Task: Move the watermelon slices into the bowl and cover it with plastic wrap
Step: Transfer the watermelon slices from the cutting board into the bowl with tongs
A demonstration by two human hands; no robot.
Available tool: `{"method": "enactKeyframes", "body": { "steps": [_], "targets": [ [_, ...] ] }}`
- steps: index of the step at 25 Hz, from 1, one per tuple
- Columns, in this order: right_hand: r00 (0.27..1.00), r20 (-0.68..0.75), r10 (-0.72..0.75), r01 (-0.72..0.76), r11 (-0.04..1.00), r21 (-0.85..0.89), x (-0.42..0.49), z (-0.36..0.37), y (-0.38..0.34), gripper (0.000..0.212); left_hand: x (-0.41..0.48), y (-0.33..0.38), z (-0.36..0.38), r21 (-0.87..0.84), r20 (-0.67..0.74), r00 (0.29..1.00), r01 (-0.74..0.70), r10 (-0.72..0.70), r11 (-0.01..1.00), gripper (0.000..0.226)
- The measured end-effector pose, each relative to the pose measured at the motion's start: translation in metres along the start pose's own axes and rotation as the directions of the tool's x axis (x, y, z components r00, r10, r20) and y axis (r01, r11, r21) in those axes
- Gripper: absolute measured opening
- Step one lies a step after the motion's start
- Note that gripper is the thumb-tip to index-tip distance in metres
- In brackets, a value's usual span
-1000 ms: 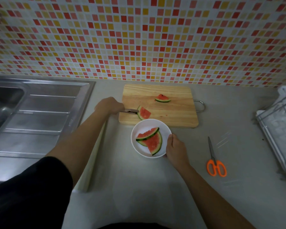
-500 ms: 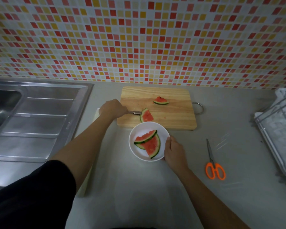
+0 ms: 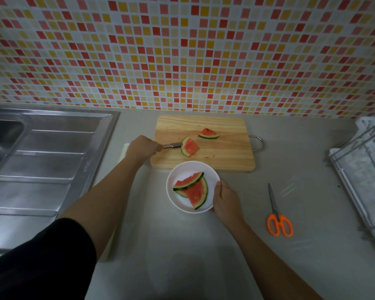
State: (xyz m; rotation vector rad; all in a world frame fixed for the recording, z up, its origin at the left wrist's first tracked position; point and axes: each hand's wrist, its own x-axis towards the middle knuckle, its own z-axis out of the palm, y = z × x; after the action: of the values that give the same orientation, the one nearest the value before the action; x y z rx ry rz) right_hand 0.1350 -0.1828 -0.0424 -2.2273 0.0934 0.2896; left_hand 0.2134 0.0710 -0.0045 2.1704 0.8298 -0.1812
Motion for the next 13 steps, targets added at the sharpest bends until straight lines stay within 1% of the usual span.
{"method": "enactKeyframes", "body": {
  "steps": [2,4,5,7,9,11,12,13],
  "targets": [
    [1.000,-0.014,-0.010,0.010,1.000,-0.001,0.000,0.000,0.000,0.037,-0.001,0.002,-0.004,-0.055,0.007,1.000,-0.006,0.006,0.998,0.019],
    [1.000,-0.020,-0.019,0.019,1.000,-0.002,0.000,0.001,0.001,0.037,-0.005,0.007,-0.010,-0.156,0.026,0.999,-0.041,0.046,0.987,0.020],
    [1.000,-0.018,-0.019,0.019,1.000,0.003,0.000,0.000,0.001,0.037,-0.009,0.009,-0.015,-0.187,0.046,0.996,-0.071,0.080,0.980,0.021],
    [1.000,-0.017,-0.016,0.016,1.000,0.016,0.001,0.000,-0.001,0.037,-0.020,0.012,-0.026,-0.184,0.133,0.979,-0.129,0.155,0.974,0.016],
    [1.000,-0.028,-0.013,0.014,1.000,0.026,0.001,0.001,-0.001,0.037,-0.033,0.010,-0.035,-0.106,0.256,0.941,-0.202,0.223,0.974,0.007],
    [0.999,-0.043,-0.013,0.014,1.000,0.020,0.000,0.002,0.000,0.037,-0.048,0.006,-0.034,0.072,0.356,0.894,-0.317,0.272,0.946,0.006],
    [0.999,-0.048,-0.010,0.010,1.000,0.011,0.000,0.002,0.001,0.037,-0.056,0.003,-0.029,0.202,0.379,0.876,-0.391,0.297,0.898,0.008],
    [0.999,-0.051,-0.008,0.008,1.000,0.004,0.000,0.003,0.001,0.037,-0.063,0.002,-0.022,0.331,0.379,0.863,-0.463,0.334,0.822,0.012]
  ]
}}
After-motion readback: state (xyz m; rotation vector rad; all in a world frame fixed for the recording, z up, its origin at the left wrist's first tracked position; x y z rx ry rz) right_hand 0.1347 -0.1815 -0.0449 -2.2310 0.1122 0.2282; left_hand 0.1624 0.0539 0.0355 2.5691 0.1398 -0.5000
